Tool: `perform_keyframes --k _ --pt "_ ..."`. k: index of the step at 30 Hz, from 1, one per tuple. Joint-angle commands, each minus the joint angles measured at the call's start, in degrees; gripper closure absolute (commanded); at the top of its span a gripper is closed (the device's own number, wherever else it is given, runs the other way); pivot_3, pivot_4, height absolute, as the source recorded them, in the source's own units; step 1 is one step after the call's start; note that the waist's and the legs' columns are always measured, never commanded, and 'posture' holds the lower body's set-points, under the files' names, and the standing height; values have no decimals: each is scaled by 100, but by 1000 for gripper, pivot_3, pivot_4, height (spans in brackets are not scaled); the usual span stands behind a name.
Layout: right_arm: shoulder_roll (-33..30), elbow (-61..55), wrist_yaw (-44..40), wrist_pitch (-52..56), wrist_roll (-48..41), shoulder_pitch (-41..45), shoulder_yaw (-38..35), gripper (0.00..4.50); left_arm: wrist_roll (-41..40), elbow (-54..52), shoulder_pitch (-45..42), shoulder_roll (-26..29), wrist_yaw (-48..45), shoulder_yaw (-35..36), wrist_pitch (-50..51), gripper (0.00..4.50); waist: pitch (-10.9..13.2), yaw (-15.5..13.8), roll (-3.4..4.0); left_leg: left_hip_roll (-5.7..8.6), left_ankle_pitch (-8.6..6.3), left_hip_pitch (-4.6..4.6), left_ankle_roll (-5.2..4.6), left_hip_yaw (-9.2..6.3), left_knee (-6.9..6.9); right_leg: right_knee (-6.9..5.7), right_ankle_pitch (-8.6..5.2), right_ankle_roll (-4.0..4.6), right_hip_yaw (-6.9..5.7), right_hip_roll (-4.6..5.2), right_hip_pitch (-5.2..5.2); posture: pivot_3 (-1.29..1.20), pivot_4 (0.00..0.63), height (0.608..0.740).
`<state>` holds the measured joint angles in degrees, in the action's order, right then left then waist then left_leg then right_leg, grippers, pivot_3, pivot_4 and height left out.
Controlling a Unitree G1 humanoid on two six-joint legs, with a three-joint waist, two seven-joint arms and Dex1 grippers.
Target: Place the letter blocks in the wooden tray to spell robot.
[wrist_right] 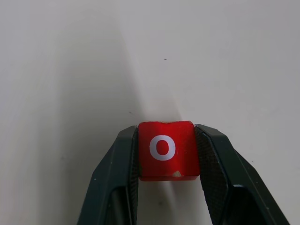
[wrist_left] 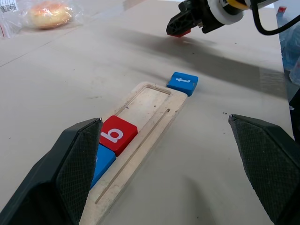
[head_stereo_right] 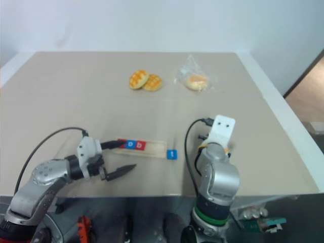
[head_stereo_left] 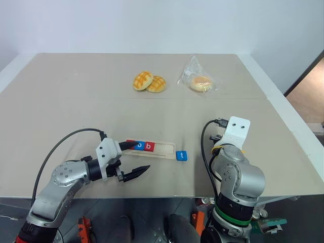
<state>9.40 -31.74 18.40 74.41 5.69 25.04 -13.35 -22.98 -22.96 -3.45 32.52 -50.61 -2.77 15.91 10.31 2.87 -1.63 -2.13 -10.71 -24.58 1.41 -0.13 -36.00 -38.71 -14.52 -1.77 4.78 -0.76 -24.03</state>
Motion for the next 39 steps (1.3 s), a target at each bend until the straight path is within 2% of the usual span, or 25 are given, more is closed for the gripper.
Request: perform_keyframes --k 1,7,18,19,25,26,31,32,33,35,37,39 --pt "444 -423 -67 227 -146 163 -73 3317 -21 -116 23 17 -38 8 -134 0 0 0 0 0 0 0 0 0 1 0 0 0 0 0 0 0 150 740" --pt "607 -626 -272 906 -375 193 -320 3317 8 -139 93 43 -44 6 -172 0 0 1 0 0 0 -2 0 0 1 0 -1 0 0 0 -2 0 150 740" --pt "857 -693 -358 1337 -618 371 -650 3317 33 -83 42 58 -68 9 -186 0 -1 3 -1 -1 0 -2 0 -6 2 0 -3 4 -6 0 -1 0 150 740" --pt "875 -722 -375 1389 -639 382 -666 2290 35 -78 37 60 -71 11 -186 0 -2 2 -1 -1 0 -2 0 -7 2 0 -3 4 -7 -1 -1 0 150 740" --pt "608 -1096 -583 1778 -750 535 -632 238 66 -69 46 53 -105 -5 -211 0 -1 3 -1 0 0 -6 0 -8 4 0 -4 3 -7 0 -4 0 150 740" --pt "505 -1176 -678 1801 -804 554 -630 29 71 -68 47 51 -112 -6 -215 0 -1 3 0 0 0 -6 0 -8 4 0 -5 3 -7 0 -4 0 150 740" --pt "-990 -1139 -2087 1809 -1629 655 -767 29 96 -47 18 27 -107 -26 -230 0 0 18 1 -2 1 -6 -1 -3 3 0 -2 4 -7 0 -7 0 150 740" --pt "-1553 -1005 -2585 1654 -1894 572 -700 29 100 -41 15 20 -102 -29 -239 0 0 6 1 0 1 -6 -2 -4 2 0 -2 3 -7 1 -5 0 150 740" --pt "-2252 -746 -3316 1046 -2133 344 -545 29 114 -28 7 12 -98 -40 -258 0 0 -15 1 2 1 -7 -2 -7 2 2 -5 0 -8 3 -1 0 150 740" --pt "-3190 -271 -4362 51 -2463 -50 -321 29 137 -1 -11 -6 -92 -60 -287 0 -1 -24 0 11 2 -7 -3 -7 3 11 -22 -17 -15 22 15 0 150 740" --pt "-4315 741 -5634 -1706 -2206 -663 148 29 157 20 -30 -31 -88 -81 -323 0 -1 -10 -2 22 -3 -8 -10 -1 7 25 -23 -21 -10 23 19 0 150 740" --pt "-5132 1924 -6331 -3356 -1738 -942 541 29 174 30 -44 -45 -80 -97 -344 0 0 -9 -3 24 -11 -4 -22 0 13 52 -21 -27 -12 24 34 0 150 740"
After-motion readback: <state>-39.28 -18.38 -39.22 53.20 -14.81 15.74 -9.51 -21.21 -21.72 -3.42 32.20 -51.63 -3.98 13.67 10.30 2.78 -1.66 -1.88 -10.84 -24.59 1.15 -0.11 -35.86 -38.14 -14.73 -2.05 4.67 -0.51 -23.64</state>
